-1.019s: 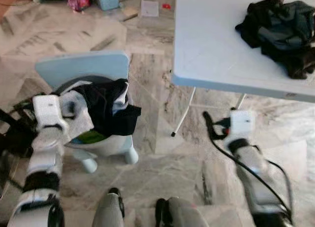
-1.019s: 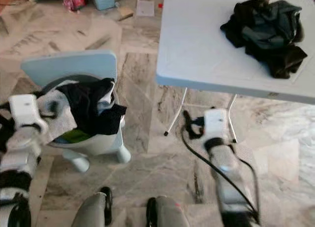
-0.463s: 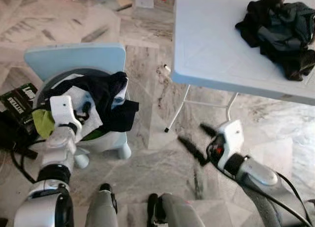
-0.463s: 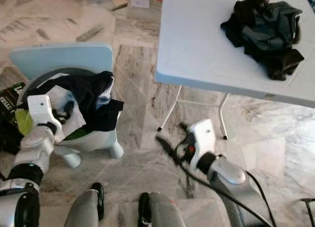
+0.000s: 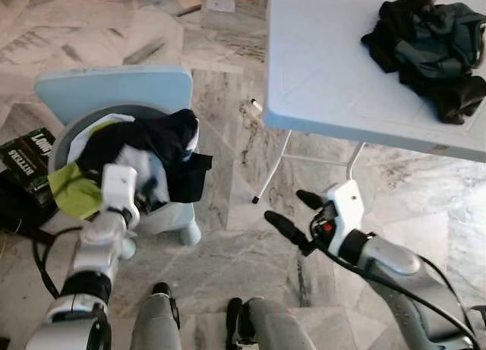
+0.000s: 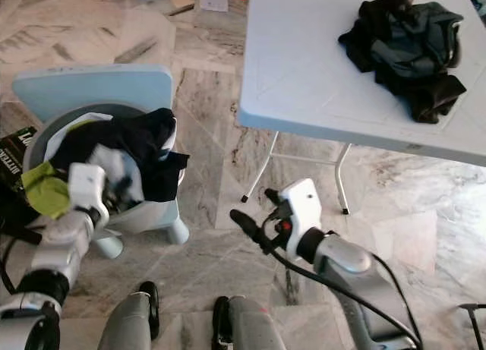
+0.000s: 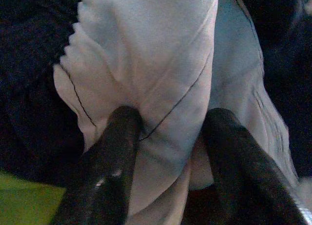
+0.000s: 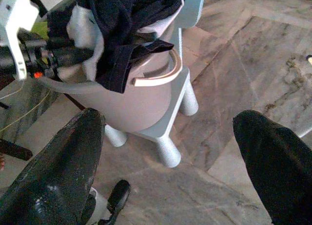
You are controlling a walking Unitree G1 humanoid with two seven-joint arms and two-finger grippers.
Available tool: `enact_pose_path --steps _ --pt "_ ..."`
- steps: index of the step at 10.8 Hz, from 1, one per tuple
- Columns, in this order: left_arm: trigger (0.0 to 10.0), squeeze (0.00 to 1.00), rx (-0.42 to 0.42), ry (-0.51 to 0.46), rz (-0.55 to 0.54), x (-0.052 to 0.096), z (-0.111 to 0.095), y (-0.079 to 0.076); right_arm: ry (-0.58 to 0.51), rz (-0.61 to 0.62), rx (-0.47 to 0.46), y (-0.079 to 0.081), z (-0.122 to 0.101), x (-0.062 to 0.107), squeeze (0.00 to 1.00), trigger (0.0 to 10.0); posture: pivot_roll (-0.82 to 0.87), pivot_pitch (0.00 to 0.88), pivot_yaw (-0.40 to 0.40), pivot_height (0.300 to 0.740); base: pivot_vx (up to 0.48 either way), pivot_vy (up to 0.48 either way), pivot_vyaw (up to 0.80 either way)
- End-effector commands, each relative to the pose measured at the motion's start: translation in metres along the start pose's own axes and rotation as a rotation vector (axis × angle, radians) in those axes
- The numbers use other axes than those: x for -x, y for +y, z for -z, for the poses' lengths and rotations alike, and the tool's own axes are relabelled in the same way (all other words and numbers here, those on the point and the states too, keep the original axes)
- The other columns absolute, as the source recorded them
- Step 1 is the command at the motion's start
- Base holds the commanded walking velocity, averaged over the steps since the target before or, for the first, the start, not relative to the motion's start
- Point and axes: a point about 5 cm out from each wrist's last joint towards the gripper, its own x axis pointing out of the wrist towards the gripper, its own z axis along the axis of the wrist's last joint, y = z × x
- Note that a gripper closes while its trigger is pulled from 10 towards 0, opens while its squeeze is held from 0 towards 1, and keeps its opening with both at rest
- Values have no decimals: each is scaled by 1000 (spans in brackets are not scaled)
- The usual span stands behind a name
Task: Hang hanger
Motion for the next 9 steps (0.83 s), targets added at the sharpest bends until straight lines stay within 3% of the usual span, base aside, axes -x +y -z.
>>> enact_pose_path --steps 1,2,3,4,5,6,7,8,9 --pt "0 0 -59 77 87 2 12 -11 26 13 6 -1 6 -1 0 10000 -117 205 -168 740 0 0 0" --pt "0 0 -99 90 106 4 13 -10 28 11 16 0 8 -3 0 10000 -109 202 -165 740 0 0 0" --pt "0 0 -153 38 50 10 6 -4 24 17 29 0 9 -10 0 10000 -86 197 -156 740 0 0 0" --pt "0 0 -149 20 25 11 4 -2 23 20 31 -1 9 -11 0 10000 -86 197 -156 740 0 0 0" --pt "824 0 -16 -81 -174 26 -5 2 12 37 36 -4 11 -21 0 10000 -35 188 -148 740 0 0 0" --pt "10000 0 5 -82 -231 34 -2 1 4 33 51 -2 11 -28 0 10000 -21 182 -146 740 0 0 0" --pt "10000 737 94 -121 -301 40 -5 5 -2 34 57 -2 11 -31 0 10000 -5 177 -142 740 0 0 0" --pt "10000 1000 176 -128 -402 47 -7 12 -9 40 62 -4 11 -35 0 10000 5 174 -138 740 0 0 0" --pt "10000 1000 251 -135 -474 53 -8 18 -15 49 64 -6 12 -39 0 10000 22 171 -136 740 0 0 0"
